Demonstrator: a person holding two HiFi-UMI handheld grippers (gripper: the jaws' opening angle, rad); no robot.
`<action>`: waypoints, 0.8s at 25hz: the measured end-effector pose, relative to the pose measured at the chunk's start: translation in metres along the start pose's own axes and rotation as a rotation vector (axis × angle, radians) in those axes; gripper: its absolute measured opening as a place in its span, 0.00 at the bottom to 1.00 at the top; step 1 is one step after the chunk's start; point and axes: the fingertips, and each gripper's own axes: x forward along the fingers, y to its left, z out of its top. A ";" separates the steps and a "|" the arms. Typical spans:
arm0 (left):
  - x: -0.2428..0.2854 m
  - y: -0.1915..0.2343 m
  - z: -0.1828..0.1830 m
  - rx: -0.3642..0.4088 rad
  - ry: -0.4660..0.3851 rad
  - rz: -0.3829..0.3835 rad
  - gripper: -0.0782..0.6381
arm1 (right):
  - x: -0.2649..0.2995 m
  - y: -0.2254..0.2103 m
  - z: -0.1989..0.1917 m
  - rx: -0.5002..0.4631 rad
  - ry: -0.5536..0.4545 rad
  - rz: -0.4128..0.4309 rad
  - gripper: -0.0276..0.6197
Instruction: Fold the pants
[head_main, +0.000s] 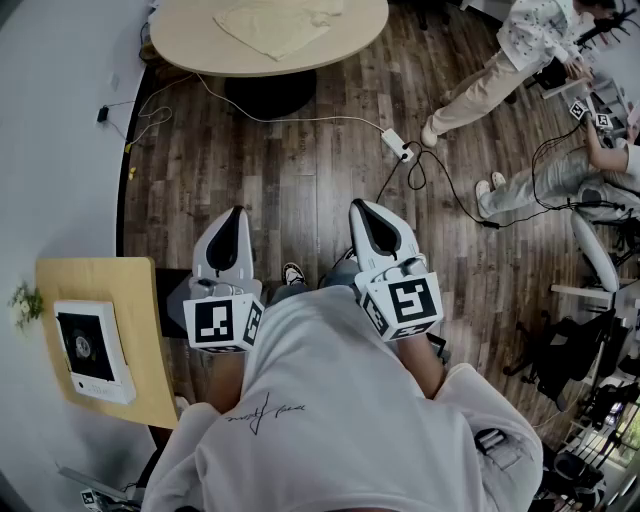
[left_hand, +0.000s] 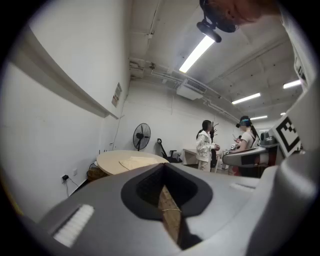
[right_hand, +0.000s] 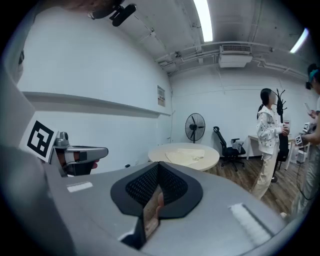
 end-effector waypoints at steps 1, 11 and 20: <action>-0.002 0.003 -0.002 0.001 0.004 0.008 0.19 | 0.001 0.003 -0.001 0.001 0.002 0.006 0.04; 0.002 0.013 -0.011 -0.005 0.031 0.032 0.18 | 0.013 0.007 -0.007 0.052 0.022 0.027 0.04; 0.033 0.027 -0.007 -0.017 0.040 0.038 0.18 | 0.054 -0.016 -0.001 0.081 0.036 0.025 0.04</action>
